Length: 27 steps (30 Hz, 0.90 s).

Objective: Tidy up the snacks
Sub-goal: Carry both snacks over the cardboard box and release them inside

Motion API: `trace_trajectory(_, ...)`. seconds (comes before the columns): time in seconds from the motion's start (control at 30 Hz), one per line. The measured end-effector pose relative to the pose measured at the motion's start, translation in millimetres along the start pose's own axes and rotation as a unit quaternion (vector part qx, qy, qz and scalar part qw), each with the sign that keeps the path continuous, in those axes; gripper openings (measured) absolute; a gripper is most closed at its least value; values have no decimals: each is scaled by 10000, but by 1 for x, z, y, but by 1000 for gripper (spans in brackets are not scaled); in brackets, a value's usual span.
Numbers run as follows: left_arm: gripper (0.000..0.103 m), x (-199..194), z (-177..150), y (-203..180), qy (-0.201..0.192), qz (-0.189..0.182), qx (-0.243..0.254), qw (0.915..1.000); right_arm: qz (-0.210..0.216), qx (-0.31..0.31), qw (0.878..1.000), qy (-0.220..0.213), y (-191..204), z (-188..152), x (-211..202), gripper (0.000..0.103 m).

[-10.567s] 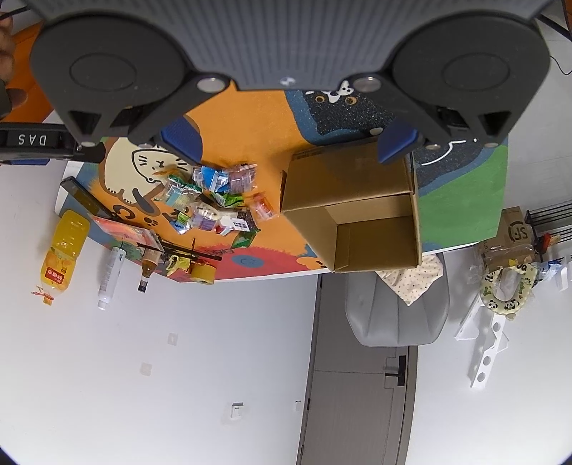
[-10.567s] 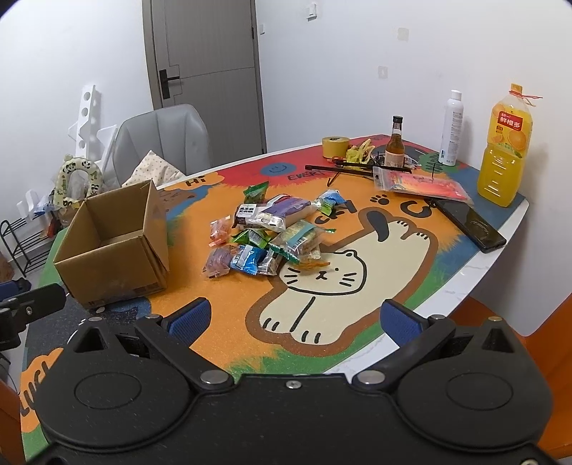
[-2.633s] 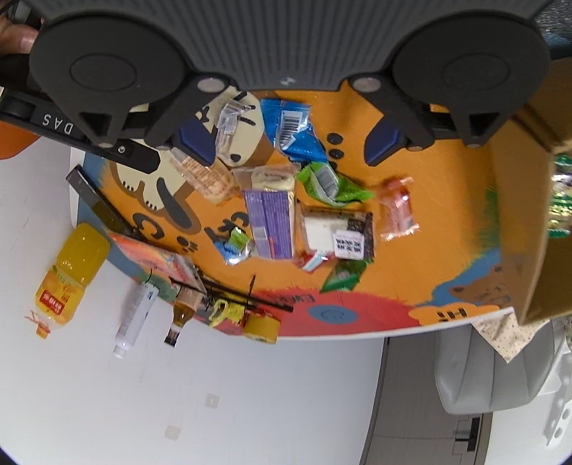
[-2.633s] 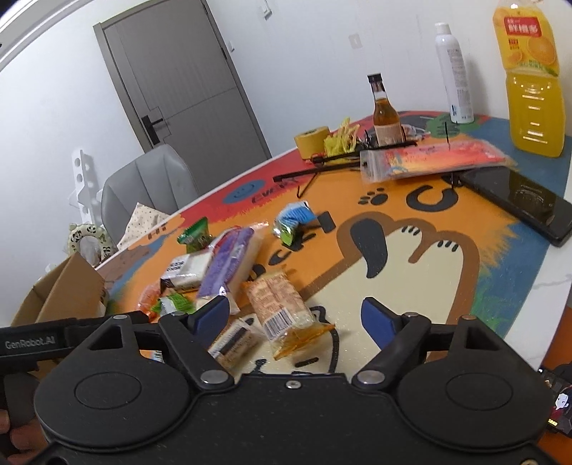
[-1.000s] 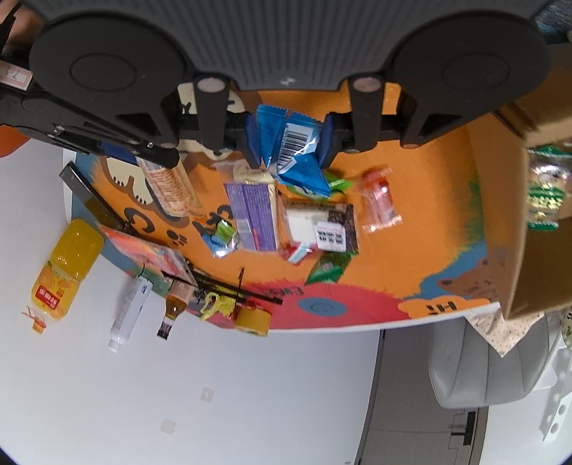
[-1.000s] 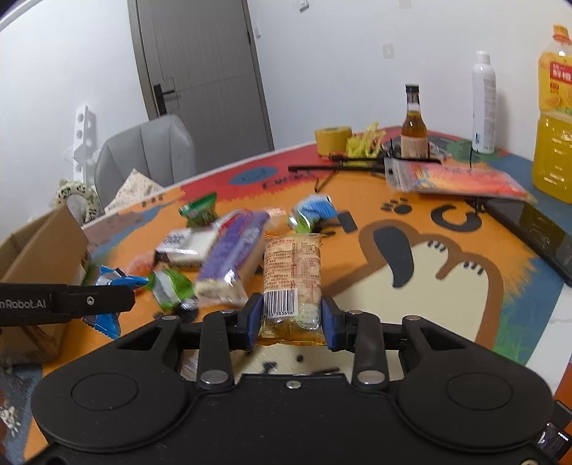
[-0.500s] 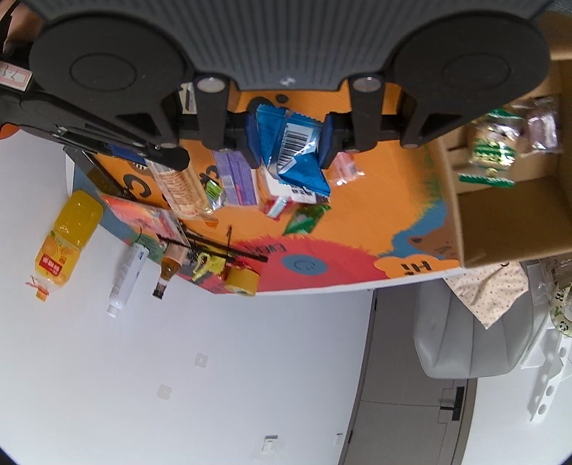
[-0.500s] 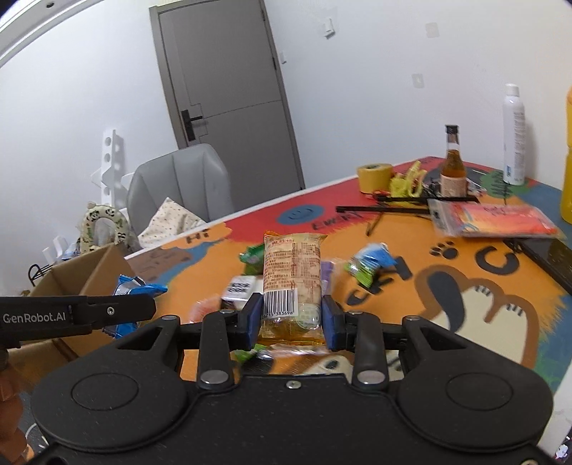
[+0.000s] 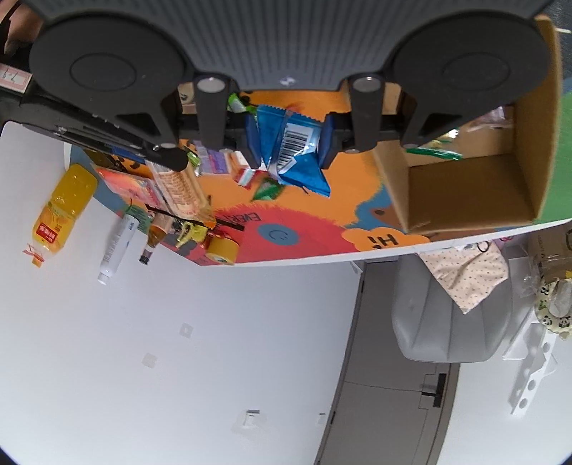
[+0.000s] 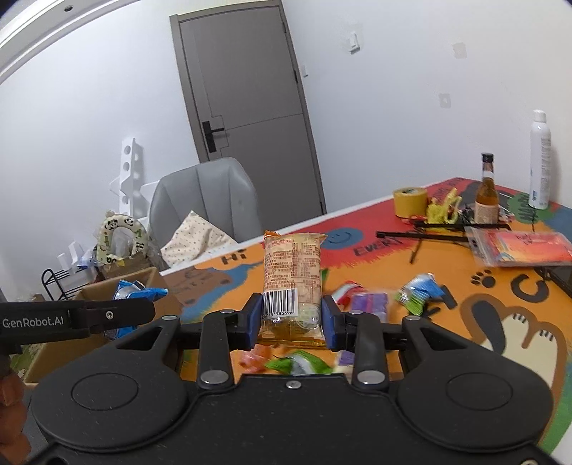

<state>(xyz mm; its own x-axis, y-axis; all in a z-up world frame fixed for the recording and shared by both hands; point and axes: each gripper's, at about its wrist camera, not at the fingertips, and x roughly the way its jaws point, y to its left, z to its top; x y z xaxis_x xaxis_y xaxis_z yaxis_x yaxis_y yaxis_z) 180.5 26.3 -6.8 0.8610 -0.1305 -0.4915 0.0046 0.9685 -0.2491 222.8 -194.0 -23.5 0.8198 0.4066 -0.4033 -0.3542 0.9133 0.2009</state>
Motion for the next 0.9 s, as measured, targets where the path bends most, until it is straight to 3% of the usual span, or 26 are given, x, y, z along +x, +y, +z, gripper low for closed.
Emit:
trace_trajectory(0.43,33,-28,9,61,-164,367,-288,9988,343,-218,9992,-39,59,10,16,33)
trace_trajectory(0.9,33,-29,-1,106,70,611,-608,9963,676,-494,9965,11,118,14,27,33)
